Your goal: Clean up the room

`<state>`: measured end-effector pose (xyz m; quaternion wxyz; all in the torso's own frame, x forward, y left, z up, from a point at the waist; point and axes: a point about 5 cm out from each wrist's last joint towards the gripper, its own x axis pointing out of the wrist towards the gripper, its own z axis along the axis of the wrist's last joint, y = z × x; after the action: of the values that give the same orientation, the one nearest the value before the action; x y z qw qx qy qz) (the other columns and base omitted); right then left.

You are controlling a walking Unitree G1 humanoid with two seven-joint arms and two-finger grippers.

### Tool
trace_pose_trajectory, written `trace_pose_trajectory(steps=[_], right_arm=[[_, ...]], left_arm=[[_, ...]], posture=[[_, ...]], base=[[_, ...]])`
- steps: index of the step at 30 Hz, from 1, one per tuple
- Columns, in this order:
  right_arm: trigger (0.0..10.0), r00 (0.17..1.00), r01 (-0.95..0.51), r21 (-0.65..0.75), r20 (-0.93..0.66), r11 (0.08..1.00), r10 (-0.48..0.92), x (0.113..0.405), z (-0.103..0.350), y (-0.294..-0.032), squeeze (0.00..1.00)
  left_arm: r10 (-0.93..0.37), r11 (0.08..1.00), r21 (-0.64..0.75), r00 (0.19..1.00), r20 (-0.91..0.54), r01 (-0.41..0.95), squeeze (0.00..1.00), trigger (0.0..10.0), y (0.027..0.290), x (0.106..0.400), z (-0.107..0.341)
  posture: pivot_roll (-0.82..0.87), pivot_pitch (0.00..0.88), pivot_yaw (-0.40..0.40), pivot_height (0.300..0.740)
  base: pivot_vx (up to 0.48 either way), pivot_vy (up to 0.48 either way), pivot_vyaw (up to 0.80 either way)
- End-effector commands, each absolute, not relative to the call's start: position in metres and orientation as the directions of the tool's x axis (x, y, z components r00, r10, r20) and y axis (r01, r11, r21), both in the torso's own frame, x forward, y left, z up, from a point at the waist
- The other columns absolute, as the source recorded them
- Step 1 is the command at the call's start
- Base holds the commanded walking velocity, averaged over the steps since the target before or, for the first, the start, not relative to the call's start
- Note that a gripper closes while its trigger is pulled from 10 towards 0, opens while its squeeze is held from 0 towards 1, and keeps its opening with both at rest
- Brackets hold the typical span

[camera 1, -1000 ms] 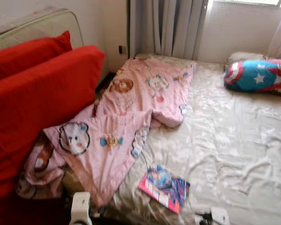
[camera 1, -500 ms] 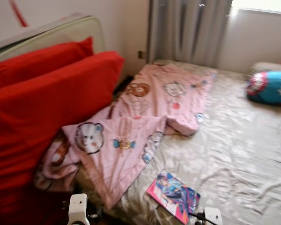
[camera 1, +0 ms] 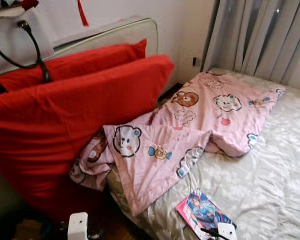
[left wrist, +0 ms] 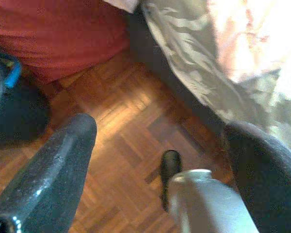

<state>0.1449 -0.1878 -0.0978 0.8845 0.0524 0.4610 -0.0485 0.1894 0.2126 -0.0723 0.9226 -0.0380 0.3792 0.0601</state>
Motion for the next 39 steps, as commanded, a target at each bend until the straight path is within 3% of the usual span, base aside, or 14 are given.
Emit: trace_pose_trajectory(steps=[1, 39], right_arm=[[10.0, 0.583, 0.146, 0.052, -0.811, 0.988, -0.043, 0.149, -0.096, -0.188, 0.0], [10.0, 0.583, 0.08, 0.048, -0.812, 0.996, -0.008, 0.143, -0.099, -0.18, 0.0]], left_arm=[[0.09, 0.99, -0.013, 0.684, -0.724, -0.144, 0.0, 10.0, 0.216, 0.185, -0.075], [0.087, 0.992, -0.002, 0.688, -0.72, -0.127, 0.0, 10.0, 0.216, 0.184, -0.074]], posture=[[-0.07, 0.0, 0.013, 0.718], [-0.05, 0.052, 0.007, 0.718]], base=[[0.0, 0.0, 0.0], [0.0, 0.4, 0.0]])
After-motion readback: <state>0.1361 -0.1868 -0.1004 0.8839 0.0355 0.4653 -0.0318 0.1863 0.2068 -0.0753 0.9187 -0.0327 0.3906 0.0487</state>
